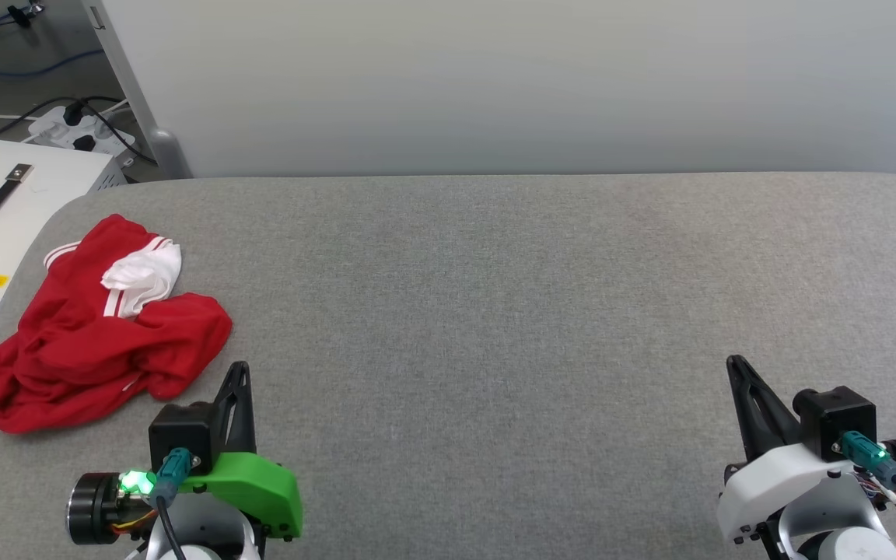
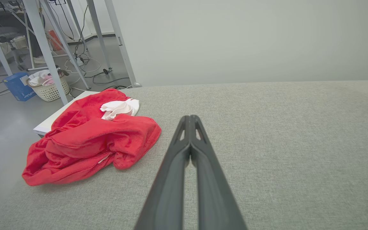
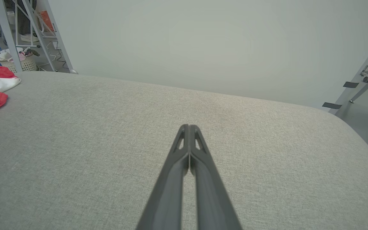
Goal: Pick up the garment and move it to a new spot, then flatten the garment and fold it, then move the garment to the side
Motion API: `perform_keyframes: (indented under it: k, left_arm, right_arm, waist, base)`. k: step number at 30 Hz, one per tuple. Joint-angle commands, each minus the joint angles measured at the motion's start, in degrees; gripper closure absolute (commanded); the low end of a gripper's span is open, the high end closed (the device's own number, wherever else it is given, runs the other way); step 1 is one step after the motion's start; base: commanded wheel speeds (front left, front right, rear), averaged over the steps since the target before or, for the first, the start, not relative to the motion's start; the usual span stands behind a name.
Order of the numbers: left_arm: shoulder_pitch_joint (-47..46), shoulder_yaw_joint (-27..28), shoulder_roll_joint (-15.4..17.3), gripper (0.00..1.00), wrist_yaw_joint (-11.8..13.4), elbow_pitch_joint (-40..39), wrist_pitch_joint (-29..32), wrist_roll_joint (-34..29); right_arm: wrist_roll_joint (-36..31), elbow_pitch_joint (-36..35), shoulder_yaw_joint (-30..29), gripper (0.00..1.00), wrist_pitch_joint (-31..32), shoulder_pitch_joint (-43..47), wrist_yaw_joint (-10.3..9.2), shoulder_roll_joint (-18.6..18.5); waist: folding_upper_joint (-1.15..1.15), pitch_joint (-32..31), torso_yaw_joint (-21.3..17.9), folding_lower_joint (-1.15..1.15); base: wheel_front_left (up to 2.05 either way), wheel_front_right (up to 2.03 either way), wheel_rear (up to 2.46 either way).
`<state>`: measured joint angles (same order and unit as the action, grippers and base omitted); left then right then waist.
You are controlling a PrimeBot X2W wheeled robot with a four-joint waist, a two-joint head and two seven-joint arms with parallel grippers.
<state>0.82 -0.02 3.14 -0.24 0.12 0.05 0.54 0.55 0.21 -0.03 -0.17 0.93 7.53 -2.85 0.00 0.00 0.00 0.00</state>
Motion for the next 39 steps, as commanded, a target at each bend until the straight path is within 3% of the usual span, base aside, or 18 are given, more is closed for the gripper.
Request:
perform_keyframes:
  k: [1, 39]
  left_arm:
    - [-0.8, 0.0, -0.3, 1.00, 0.2, -0.1, 0.0, -0.5]
    - [-0.8, 0.0, -0.3, 1.00, 0.2, -0.1, 0.0, -0.5]
  right_arm:
    - [-0.6, -0.2, 0.0, 1.00, 0.2, -0.9, -0.04, 0.0]
    - [-0.6, -0.2, 0.0, 1.00, 0.2, -0.9, -0.04, 0.0]
  waist:
    - [0.00, 0.0, 0.0, 0.00]
    - [0.00, 0.0, 0.0, 0.00]
  base:
    - [0.00, 0.00, 0.00]
    - [0.00, 0.00, 0.00]
